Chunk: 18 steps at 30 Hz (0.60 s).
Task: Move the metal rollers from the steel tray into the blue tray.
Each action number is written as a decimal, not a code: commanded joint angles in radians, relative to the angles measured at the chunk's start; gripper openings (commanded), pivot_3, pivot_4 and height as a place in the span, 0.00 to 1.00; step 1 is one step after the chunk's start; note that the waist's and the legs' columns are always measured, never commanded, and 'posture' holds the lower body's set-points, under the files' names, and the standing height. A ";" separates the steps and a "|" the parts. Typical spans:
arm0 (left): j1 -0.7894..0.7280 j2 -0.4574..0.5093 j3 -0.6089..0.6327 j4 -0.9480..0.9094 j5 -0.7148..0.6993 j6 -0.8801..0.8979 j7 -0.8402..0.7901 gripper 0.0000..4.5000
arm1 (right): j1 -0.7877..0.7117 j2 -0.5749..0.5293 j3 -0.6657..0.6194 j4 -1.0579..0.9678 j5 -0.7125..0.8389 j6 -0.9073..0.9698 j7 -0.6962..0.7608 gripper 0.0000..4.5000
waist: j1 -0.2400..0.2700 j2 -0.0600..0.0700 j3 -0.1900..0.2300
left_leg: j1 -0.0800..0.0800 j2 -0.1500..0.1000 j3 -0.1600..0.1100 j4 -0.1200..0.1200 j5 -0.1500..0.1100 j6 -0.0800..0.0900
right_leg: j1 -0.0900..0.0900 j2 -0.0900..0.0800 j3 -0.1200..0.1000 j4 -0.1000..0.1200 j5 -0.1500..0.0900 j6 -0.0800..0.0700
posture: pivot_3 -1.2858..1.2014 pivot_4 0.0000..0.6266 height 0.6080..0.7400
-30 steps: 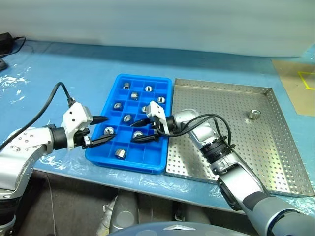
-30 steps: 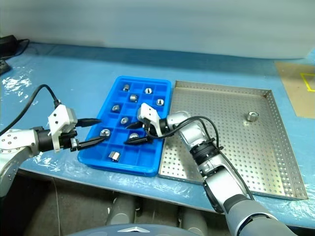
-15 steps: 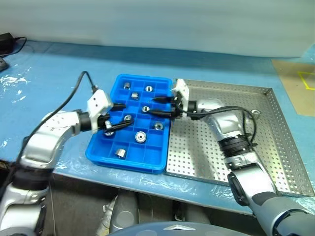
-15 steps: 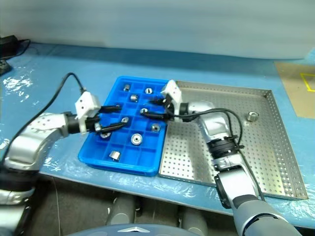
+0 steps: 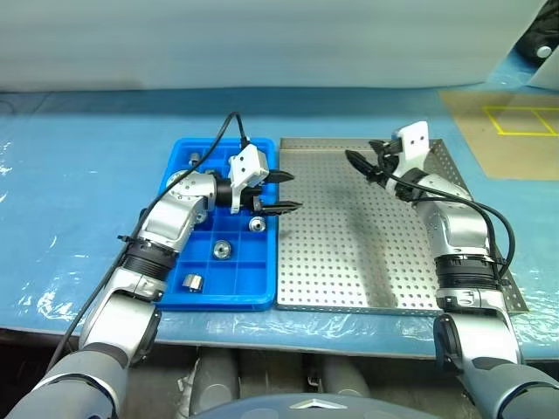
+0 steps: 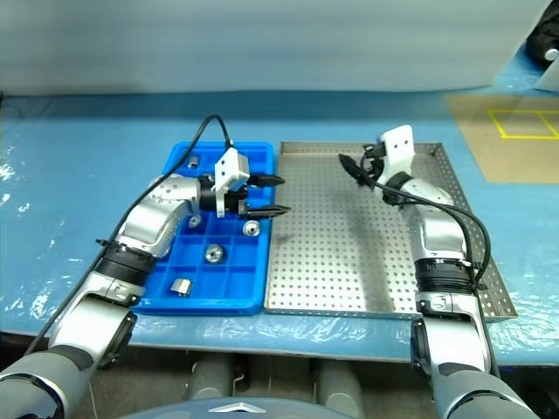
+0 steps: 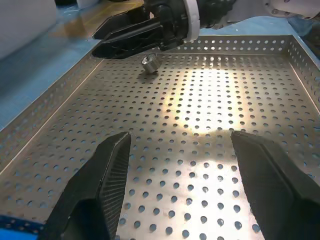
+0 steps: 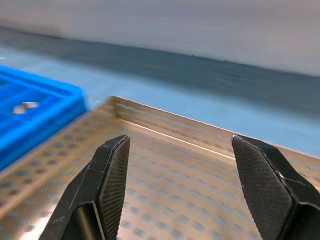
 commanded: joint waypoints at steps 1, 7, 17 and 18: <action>-0.011 0.002 0.009 -0.006 0.004 -0.026 -0.019 0.75 | -0.037 -0.014 -0.052 0.075 -0.008 -0.065 -0.089 0.74 | -0.005 0.000 0.000 | 0.000 0.000 0.000 0.000 0.000 0.001 | 0.000 0.000 0.000 0.000 0.000 0.000 | 0.41 0.24 1.00; 0.003 -0.004 0.014 -0.014 0.008 -0.021 -0.023 0.75 | -0.119 -0.032 -0.067 0.318 -0.037 -0.183 -0.182 0.74 | -0.007 0.000 0.000 | -0.001 0.000 0.000 0.006 -0.003 0.005 | 0.001 -0.001 0.000 0.003 0.000 0.000 | 0.41 0.24 1.00; 0.063 0.018 0.026 -0.092 0.000 0.013 -0.004 0.75 | -0.255 -0.091 -0.063 0.703 -0.089 -0.375 -0.303 0.74 | 0.003 0.000 0.000 | -0.001 0.001 0.001 0.008 -0.004 0.006 | 0.000 -0.001 0.001 0.005 0.000 -0.001 | 0.44 0.24 1.00; 0.068 0.021 0.026 -0.100 -0.002 0.017 -0.003 0.75 | -0.257 -0.096 -0.061 0.723 -0.091 -0.384 -0.305 0.74 | 0.004 0.000 0.000 | -0.001 0.001 0.001 0.008 -0.004 0.006 | 0.000 -0.001 0.001 0.005 0.000 -0.001 | 0.44 0.24 1.00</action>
